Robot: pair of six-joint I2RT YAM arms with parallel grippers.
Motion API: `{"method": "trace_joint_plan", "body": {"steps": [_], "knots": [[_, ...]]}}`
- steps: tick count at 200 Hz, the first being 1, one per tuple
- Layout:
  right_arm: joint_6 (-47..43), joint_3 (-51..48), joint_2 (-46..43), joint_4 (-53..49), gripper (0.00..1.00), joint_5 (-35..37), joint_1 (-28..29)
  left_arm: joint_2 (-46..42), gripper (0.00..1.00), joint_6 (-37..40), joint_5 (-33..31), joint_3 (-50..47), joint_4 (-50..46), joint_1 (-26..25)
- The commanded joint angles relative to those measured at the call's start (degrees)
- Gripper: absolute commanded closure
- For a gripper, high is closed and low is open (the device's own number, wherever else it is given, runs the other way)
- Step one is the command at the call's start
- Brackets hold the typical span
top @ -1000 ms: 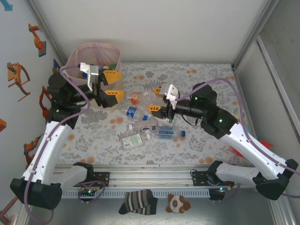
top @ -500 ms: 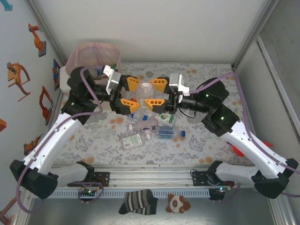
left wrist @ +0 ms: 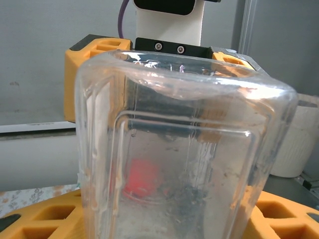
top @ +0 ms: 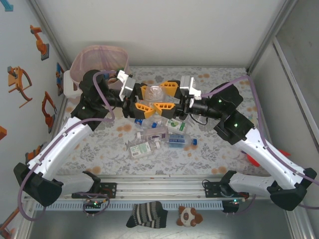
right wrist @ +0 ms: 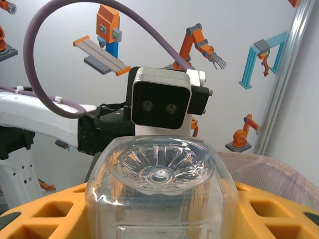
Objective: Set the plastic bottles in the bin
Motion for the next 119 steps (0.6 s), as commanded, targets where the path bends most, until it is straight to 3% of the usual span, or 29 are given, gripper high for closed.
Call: {"method": "trace_joint_plan", "body": {"steps": [1, 17, 33, 69, 119], "knots": [[-2.4, 1.0, -0.9, -1.1, 0.42, 2.2, 0.0, 0.3, 0.53, 2.4, -1.0, 2.3, -3.1, -0.4], [-3.3, 0.9, -2.0, -2.4, 0.3, 4.5, 0.0, 0.1, 0.53, 4.9, -2.2, 2.9, -6.8, 0.3], [-4.2, 0.4, -3.5, -3.9, 0.26, 6.9, 0.0, -0.2, 0.53, 6.2, -2.9, 3.4, -8.6, 1.8], [-5.6, -0.5, -6.8, -6.4, 0.24, 10.4, 0.0, -0.8, 0.53, 5.3, -4.5, 3.9, -8.7, 7.4], [-5.9, -1.8, -9.6, -8.3, 0.23, 12.1, 0.0, -0.8, 0.53, 6.4, -12.8, 5.4, -9.0, 17.1]]}}
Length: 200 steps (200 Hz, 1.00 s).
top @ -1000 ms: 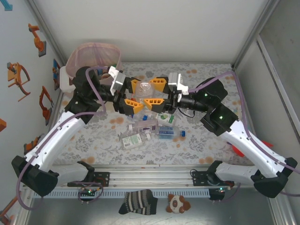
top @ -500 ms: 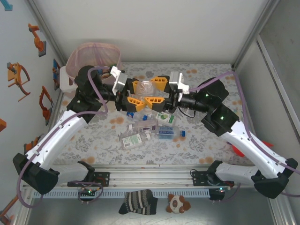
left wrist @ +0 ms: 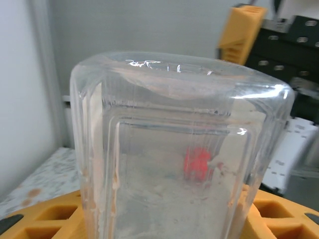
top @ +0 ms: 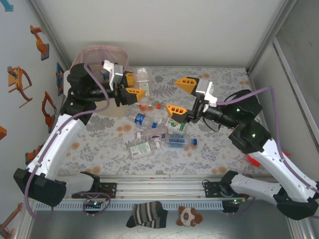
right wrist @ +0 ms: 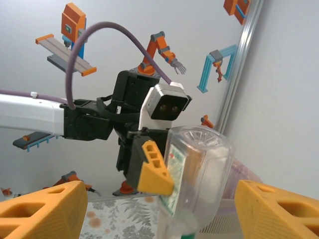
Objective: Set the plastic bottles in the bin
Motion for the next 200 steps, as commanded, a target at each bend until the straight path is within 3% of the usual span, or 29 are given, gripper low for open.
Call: {"method": "trace_joint_plan", "body": {"steps": [1, 44, 91, 136, 200], "knots": [[-1.0, -1.2, -0.9, -1.2, 0.24, 1.9, 0.0, -0.8, 0.53, 1.8, -5.0, 2.8, 0.2, 4.0], [-0.7, -1.5, -1.2, -1.5, 0.24, 1.9, 0.0, 1.4, 0.54, 0.9, -16.4, 4.5, 4.3, 11.7], [-0.5, -1.9, -1.5, -0.9, 0.24, 1.9, 0.0, 8.9, 0.55, -5.0, -23.8, 7.9, 11.0, 18.2], [-0.3, -2.1, -1.9, -1.0, 0.24, 1.7, 0.0, 18.4, 0.56, -13.7, -23.8, 9.6, 20.0, 22.7], [-0.8, -1.9, -2.4, -1.7, 0.24, 2.2, -0.1, 30.3, 0.57, -16.2, -19.7, 11.3, 17.8, 23.1]]}}
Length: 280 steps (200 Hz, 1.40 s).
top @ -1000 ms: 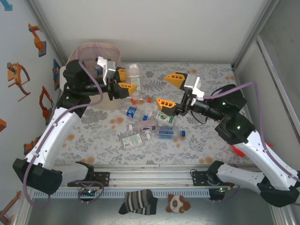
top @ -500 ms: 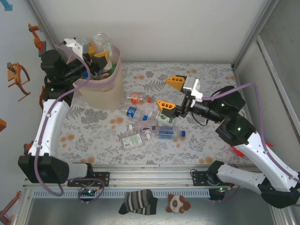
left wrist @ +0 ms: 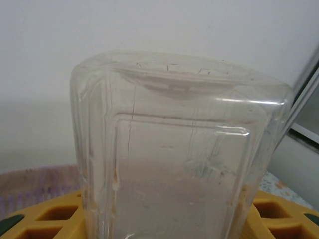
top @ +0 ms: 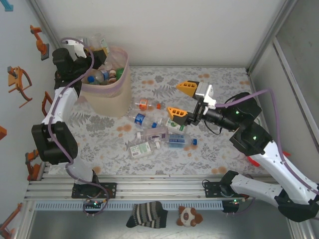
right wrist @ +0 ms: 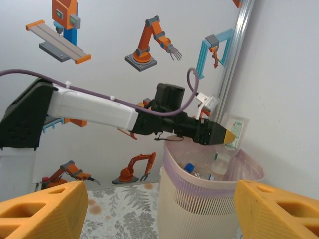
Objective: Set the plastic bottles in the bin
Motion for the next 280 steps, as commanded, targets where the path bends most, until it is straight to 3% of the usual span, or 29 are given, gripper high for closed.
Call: {"method": "trace_joint_plan", "body": {"steps": [1, 67, 113, 191, 236, 280], "knots": [[-0.6, 0.2, -1.0, 0.6, 0.24, 0.9, 0.0, 2.3, 0.57, -2.2, 3.7, 1.8, 1.3, 0.1], [-0.8, 0.2, -0.7, 0.0, 0.24, 0.8, 0.0, 6.2, 0.57, 2.4, 10.7, 2.3, -11.0, -1.0], [-0.8, 0.0, -0.6, -0.1, 0.24, 0.9, 0.0, 7.4, 0.57, 5.6, 11.0, 4.1, -19.7, -1.6], [-1.6, -0.2, -1.0, -1.2, 0.24, 1.2, 0.0, 11.9, 0.59, 14.2, 2.9, 20.0, -50.7, -3.0], [-1.6, -0.4, -1.0, -1.1, 0.24, 1.2, 0.0, 14.4, 0.59, 13.7, -1.4, 30.3, -62.9, -4.8], [-1.7, -0.4, -1.3, -1.5, 0.24, 1.4, 0.0, 22.3, 0.58, 15.3, -7.5, 45.8, -82.4, -7.2]]}}
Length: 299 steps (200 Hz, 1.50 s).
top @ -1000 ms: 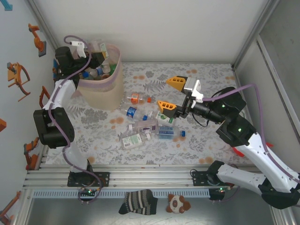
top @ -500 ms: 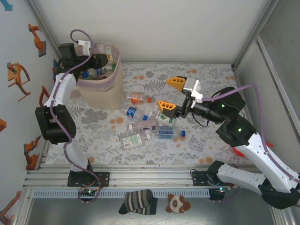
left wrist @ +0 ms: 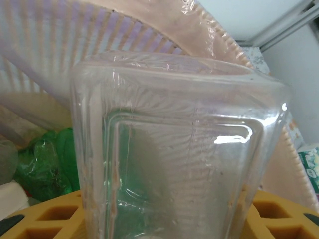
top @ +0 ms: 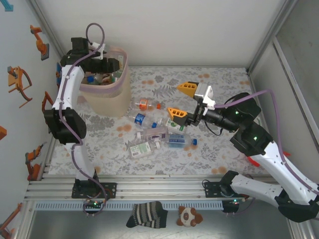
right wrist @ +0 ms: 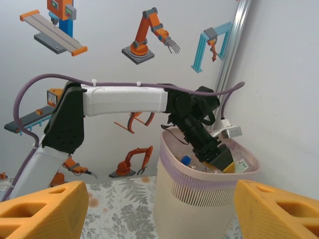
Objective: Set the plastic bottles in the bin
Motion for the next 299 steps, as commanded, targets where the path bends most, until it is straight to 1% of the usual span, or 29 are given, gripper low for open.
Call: {"method": "trace_joint_plan", "body": {"steps": [1, 26, 51, 78, 88, 102, 119, 136, 174, 226, 262, 299], "knots": [[-0.6, -0.4, -1.0, 0.5, 0.24, 0.7, 0.0, 4.0, 0.57, 2.2, -4.5, 6.2, -15.1, -1.1], [-0.6, -0.6, -1.1, 0.4, 0.24, 0.7, 0.0, 6.7, 0.56, 2.2, -8.1, 9.0, -18.6, -1.6], [-0.7, -0.7, -1.1, 0.3, 0.24, 0.8, 0.0, 8.7, 0.54, 2.3, -9.4, 9.5, -19.5, -1.6], [-0.8, -0.6, -1.2, 0.0, 0.24, 1.0, 0.0, 10.5, 0.49, 2.2, -10.4, 9.9, -19.8, -1.6], [-0.8, -0.6, -1.2, 0.1, 0.24, 1.0, 0.0, 11.0, 0.46, 2.2, -10.9, 10.2, -20.1, -1.6], [-0.8, -0.7, -1.2, 0.0, 0.24, 1.0, 0.0, 11.4, 0.4, 2.1, -11.7, 11.0, -20.5, -1.6], [-0.8, -0.6, -1.2, -0.3, 0.24, 1.2, 0.0, 11.0, 0.35, 2.0, -12.2, 12.3, -20.8, -1.6], [-0.8, -0.6, -1.3, -0.2, 0.24, 1.2, 0.0, 9.4, 0.3, 1.6, -12.6, 13.3, -20.2, -1.6], [-0.6, -1.1, -2.0, 0.7, 0.25, 2.1, 0.0, 4.3, 0.2, 0.2, -12.3, 13.2, -16.3, -1.5], [-0.7, -1.6, -2.5, 0.6, 0.25, 3.3, 0.0, -1.6, 0.19, -0.9, -12.1, 13.1, -13.9, -1.5], [-0.4, -1.9, -2.0, -0.5, 0.25, 7.2, 0.0, -6.3, 0.2, -0.7, -10.8, 11.1, -13.2, -1.8], [-1.0, -2.6, -1.2, -1.8, 0.26, 8.2, 0.0, -12.2, 0.21, 0.4, -11.0, 5.9, -13.1, -4.4]]}}
